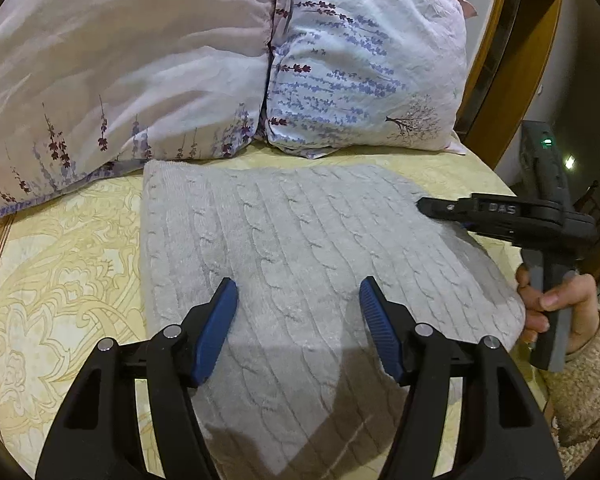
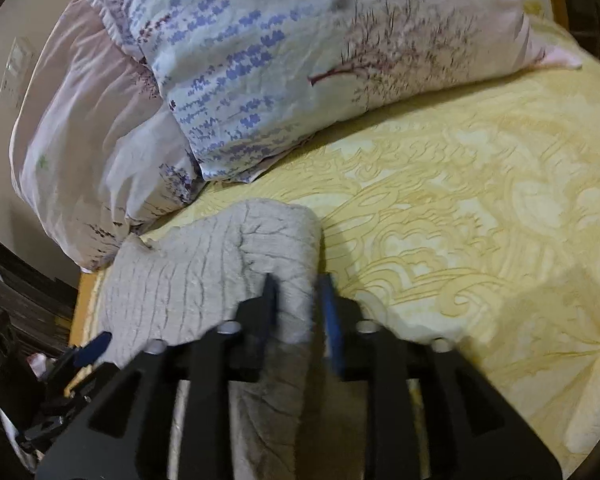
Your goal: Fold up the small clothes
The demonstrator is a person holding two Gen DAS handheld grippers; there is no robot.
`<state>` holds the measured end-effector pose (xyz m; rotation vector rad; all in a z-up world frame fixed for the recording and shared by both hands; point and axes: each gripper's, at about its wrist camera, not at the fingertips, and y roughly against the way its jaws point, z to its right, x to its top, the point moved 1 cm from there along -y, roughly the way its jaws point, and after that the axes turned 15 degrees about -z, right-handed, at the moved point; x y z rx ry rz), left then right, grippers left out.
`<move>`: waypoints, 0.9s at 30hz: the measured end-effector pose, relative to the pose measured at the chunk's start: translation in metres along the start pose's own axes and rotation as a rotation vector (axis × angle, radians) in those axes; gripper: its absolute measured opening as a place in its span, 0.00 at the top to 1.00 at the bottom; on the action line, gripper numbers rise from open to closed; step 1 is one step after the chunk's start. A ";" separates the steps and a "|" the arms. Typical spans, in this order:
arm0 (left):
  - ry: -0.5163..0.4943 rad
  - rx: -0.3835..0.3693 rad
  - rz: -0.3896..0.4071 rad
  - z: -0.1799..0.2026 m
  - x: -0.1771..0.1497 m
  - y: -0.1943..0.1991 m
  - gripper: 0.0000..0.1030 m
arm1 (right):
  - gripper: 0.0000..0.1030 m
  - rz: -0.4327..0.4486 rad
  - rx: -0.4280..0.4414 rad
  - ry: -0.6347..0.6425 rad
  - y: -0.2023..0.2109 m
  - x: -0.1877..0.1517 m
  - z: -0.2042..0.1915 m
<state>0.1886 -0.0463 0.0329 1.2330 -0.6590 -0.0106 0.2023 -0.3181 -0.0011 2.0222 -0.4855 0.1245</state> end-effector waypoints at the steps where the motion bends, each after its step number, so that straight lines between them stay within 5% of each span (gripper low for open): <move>1: -0.002 0.005 0.009 0.001 -0.002 0.002 0.35 | 0.61 0.018 -0.010 0.013 0.007 -0.005 -0.001; 5: 0.002 0.050 0.045 0.007 -0.010 0.013 0.26 | 0.62 0.092 0.006 0.104 0.033 -0.027 -0.013; 9: 0.006 0.177 0.086 0.012 -0.022 0.025 0.20 | 0.62 0.150 0.018 0.256 0.052 -0.054 -0.039; 14: 0.030 0.238 0.045 0.012 -0.034 0.015 0.20 | 0.62 0.099 -0.016 0.398 0.043 -0.081 -0.069; 18: 0.033 0.270 0.022 0.013 -0.040 0.004 0.20 | 0.63 0.024 -0.138 0.405 0.017 -0.085 -0.072; 24: 0.031 0.293 0.017 0.013 -0.042 -0.003 0.17 | 0.63 0.029 -0.144 0.363 0.012 -0.087 -0.066; 27: 0.066 0.258 0.022 0.008 -0.045 0.005 0.17 | 0.52 0.081 -0.156 0.364 0.026 -0.096 -0.069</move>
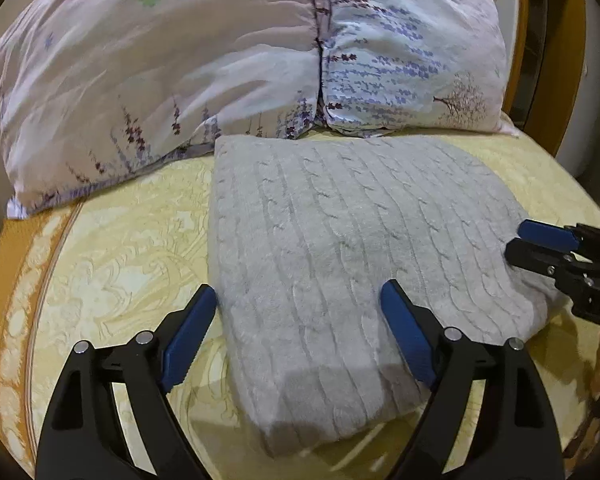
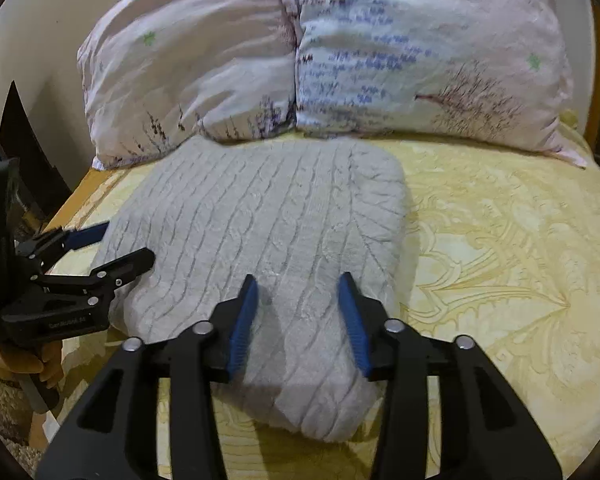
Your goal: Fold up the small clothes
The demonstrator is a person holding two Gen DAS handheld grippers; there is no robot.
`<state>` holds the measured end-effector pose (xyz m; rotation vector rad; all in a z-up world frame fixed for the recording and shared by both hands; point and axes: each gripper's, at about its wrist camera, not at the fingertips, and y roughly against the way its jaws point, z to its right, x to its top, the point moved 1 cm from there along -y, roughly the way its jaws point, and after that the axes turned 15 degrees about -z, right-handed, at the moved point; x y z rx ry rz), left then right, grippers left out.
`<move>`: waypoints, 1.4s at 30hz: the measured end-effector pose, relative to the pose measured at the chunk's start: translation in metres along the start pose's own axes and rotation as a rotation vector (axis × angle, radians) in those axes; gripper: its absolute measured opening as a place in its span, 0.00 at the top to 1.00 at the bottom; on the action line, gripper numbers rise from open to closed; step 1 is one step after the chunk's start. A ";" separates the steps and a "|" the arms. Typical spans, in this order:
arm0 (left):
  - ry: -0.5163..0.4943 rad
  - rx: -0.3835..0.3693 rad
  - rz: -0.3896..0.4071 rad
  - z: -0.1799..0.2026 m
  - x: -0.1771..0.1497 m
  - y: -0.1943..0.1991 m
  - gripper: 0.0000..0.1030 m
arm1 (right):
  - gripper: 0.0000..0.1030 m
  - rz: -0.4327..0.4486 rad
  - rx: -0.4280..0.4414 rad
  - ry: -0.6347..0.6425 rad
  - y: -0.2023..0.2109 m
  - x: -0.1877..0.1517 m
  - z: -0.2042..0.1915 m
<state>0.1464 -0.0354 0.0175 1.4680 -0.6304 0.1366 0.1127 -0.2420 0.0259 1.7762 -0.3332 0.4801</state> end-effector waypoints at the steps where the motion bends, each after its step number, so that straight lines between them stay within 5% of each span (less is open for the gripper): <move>1: 0.006 0.008 0.007 -0.002 -0.003 0.004 0.17 | 0.52 0.020 -0.008 -0.002 0.007 -0.004 0.000; 7: -0.010 0.135 0.042 -0.006 -0.019 0.015 0.17 | 0.52 0.037 -0.073 -0.004 0.017 -0.022 0.003; 17: -0.064 0.214 -0.007 -0.002 -0.026 0.002 0.16 | 0.52 -0.062 -0.147 0.016 -0.009 -0.034 0.000; 23: -0.045 0.185 -0.014 -0.005 -0.023 0.000 0.16 | 0.46 -0.054 -0.110 -0.033 -0.004 -0.032 0.008; 27: 0.018 0.119 0.054 -0.022 -0.027 0.021 0.15 | 0.42 0.036 -0.142 -0.053 0.022 -0.032 0.013; 30: 0.074 0.131 0.122 -0.039 -0.032 0.042 0.03 | 0.28 0.088 -0.155 -0.089 0.040 -0.031 0.022; 33: 0.111 0.152 0.183 -0.051 -0.042 0.062 0.01 | 0.13 0.132 -0.189 -0.100 0.056 -0.035 0.024; 35: 0.123 0.153 0.186 -0.052 -0.047 0.067 0.01 | 0.02 0.176 -0.256 -0.099 0.065 -0.041 0.019; 39: 0.160 0.132 0.146 -0.048 -0.066 0.067 0.01 | 0.02 0.207 -0.347 -0.128 0.072 -0.054 0.006; 42: 0.184 0.095 0.100 -0.042 -0.077 0.061 0.01 | 0.02 0.172 -0.289 -0.125 0.067 -0.060 0.002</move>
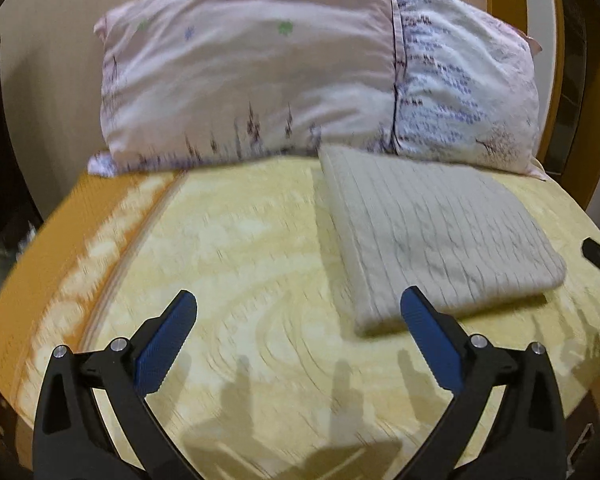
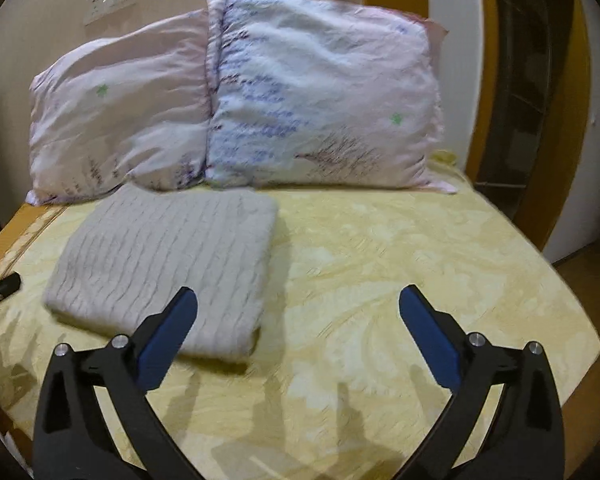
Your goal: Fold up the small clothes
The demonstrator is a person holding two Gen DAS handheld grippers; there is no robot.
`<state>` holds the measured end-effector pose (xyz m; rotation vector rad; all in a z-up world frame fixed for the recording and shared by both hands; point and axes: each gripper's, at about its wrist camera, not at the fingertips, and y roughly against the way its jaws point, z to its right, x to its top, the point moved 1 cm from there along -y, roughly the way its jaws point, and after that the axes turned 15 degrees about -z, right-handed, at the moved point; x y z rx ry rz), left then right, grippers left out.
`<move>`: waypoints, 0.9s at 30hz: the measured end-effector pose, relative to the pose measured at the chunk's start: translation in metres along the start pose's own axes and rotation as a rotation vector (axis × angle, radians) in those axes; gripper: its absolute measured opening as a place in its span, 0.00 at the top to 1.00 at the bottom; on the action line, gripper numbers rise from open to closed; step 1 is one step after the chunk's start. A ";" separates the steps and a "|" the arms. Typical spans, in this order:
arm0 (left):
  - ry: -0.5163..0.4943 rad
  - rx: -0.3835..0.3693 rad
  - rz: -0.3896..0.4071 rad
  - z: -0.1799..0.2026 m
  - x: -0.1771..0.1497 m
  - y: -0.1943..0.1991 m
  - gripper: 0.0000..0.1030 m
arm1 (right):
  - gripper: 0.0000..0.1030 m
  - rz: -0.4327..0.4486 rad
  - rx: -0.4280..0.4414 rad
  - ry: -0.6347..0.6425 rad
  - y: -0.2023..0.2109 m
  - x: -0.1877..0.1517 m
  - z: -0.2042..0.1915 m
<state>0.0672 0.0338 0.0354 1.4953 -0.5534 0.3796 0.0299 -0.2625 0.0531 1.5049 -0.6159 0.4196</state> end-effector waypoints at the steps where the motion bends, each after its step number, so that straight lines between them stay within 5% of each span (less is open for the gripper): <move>1: 0.001 -0.014 -0.015 0.004 -0.004 -0.001 0.01 | 0.02 -0.008 0.040 -0.013 -0.002 -0.004 -0.001; 3: -0.005 -0.026 -0.033 0.012 -0.010 -0.003 0.01 | 0.02 -0.030 0.089 -0.023 -0.007 -0.009 -0.004; 18: -0.064 0.054 -0.162 0.050 -0.024 -0.031 0.01 | 0.02 -0.178 0.039 0.022 -0.039 -0.037 -0.044; 27: -0.036 0.002 -0.207 0.049 -0.025 -0.042 0.01 | 0.02 -0.254 0.008 0.044 -0.056 -0.041 -0.053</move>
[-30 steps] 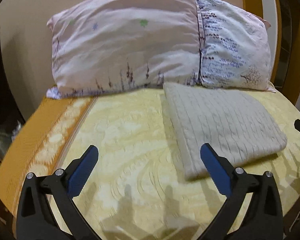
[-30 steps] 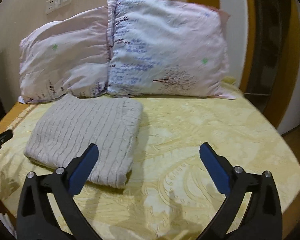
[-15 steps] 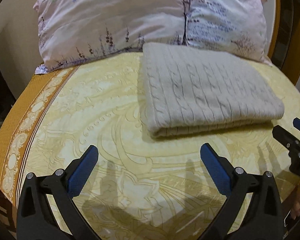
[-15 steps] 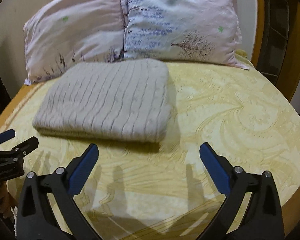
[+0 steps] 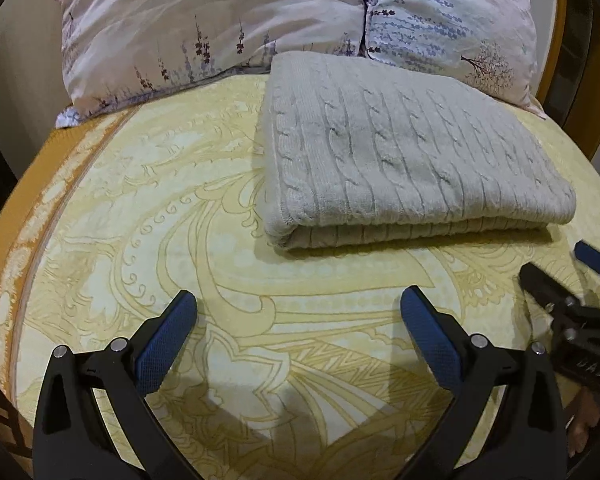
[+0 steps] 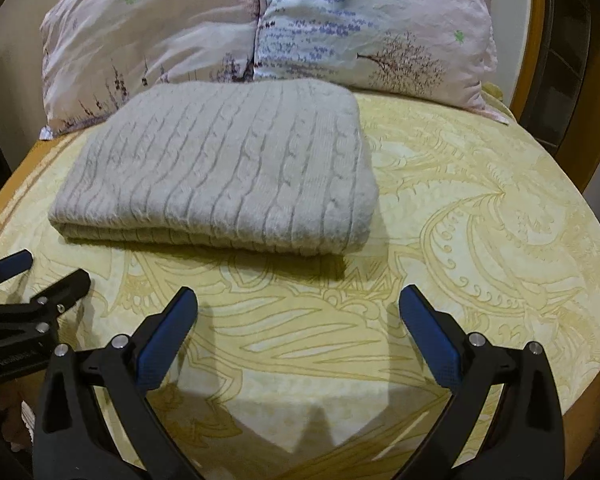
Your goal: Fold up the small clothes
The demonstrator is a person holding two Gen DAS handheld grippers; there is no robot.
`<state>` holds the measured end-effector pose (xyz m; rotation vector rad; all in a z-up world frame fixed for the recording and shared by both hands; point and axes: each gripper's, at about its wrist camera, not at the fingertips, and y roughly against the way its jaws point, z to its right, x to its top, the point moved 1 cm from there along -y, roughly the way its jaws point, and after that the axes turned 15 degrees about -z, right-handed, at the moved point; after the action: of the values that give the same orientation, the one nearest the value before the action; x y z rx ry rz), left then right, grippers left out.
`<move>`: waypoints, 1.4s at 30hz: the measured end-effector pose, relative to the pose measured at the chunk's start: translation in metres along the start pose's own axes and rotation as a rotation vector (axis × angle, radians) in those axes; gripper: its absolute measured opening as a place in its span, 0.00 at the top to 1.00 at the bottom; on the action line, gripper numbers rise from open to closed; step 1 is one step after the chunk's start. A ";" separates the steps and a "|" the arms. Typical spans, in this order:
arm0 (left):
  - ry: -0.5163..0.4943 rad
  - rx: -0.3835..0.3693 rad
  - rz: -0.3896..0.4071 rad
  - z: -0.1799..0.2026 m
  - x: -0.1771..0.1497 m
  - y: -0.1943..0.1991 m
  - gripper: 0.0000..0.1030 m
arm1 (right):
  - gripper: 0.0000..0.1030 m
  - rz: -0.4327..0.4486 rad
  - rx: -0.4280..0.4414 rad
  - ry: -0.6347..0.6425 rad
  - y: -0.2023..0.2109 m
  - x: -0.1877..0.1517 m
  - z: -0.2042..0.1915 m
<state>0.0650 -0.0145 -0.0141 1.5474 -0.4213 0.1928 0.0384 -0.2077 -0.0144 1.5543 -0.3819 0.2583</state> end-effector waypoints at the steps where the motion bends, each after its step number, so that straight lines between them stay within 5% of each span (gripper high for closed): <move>1: -0.003 0.000 0.002 0.000 0.000 0.000 0.01 | 0.02 0.000 0.005 -0.006 0.000 0.000 0.001; 42: 0.018 0.011 -0.005 0.001 0.001 -0.001 0.01 | 0.02 -0.014 0.001 -0.009 -0.004 0.001 0.004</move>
<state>0.0659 -0.0157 -0.0153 1.5562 -0.4026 0.2053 0.0405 -0.2119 -0.0174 1.5587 -0.3783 0.2408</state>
